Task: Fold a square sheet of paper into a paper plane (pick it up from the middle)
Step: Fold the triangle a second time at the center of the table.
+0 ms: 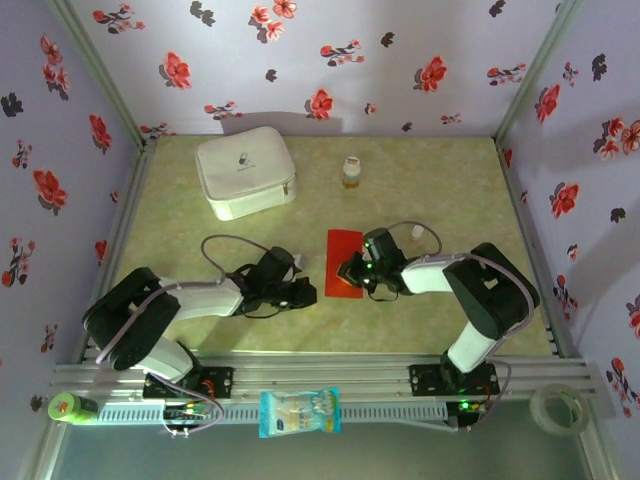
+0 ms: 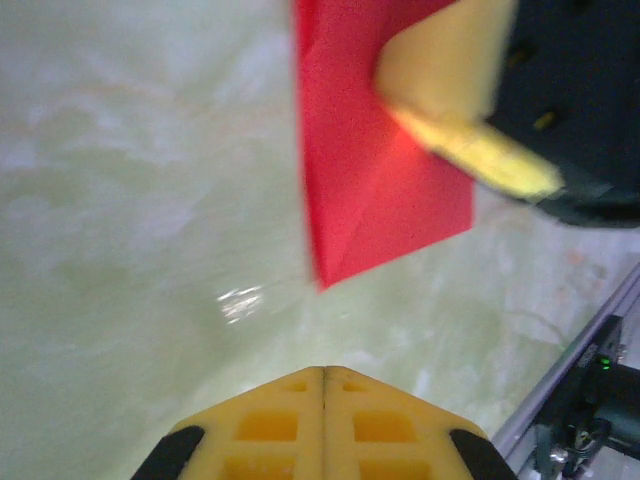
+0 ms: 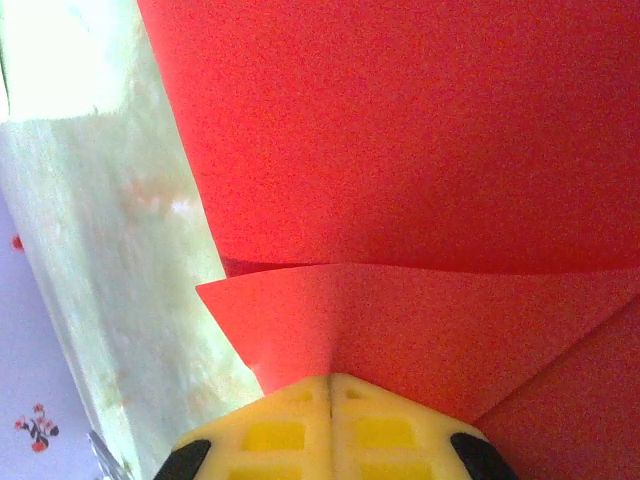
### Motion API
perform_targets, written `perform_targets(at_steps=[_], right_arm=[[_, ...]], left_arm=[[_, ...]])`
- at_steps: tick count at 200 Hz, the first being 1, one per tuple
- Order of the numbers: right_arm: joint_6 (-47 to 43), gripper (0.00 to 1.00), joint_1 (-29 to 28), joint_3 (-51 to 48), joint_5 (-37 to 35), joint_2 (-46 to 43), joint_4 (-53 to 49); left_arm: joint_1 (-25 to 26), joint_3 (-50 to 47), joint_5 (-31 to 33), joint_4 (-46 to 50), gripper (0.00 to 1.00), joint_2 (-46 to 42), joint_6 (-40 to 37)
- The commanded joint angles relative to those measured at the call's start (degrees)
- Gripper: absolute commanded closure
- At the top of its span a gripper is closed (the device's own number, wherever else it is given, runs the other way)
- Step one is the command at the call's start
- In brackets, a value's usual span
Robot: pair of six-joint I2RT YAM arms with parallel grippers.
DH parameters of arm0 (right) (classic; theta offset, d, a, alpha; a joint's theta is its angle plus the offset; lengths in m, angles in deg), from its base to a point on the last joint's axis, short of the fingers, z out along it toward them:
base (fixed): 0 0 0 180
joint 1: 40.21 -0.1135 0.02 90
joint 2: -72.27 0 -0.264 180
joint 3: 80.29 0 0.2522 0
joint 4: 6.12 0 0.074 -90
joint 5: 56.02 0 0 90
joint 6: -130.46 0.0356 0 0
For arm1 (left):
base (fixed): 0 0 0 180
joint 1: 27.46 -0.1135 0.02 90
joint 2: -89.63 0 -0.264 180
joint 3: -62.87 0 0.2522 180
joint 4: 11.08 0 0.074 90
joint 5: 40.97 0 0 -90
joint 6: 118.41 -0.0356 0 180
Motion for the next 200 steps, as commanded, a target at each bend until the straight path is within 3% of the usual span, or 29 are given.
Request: perform_targets(at_steps=[1,104,200], right_arm=[[0.9,0.98,-2.4,-1.6,0.3,-0.1,-2.2],[2.7,0.98,-4.7,-1.4,0.8,0.9,0.7],[2.4,0.98,-4.7,-0.2,-0.2,1.0,-1.1]], left_arm=[[0.3,3.9,0.8,4.1,1.00,-0.5,-2.8],[-0.6,13.8,0.4,8.8,1.00,10.5,-8.4],[-0.6,9.5,1.8,10.8,1.00,14.5,-9.4]])
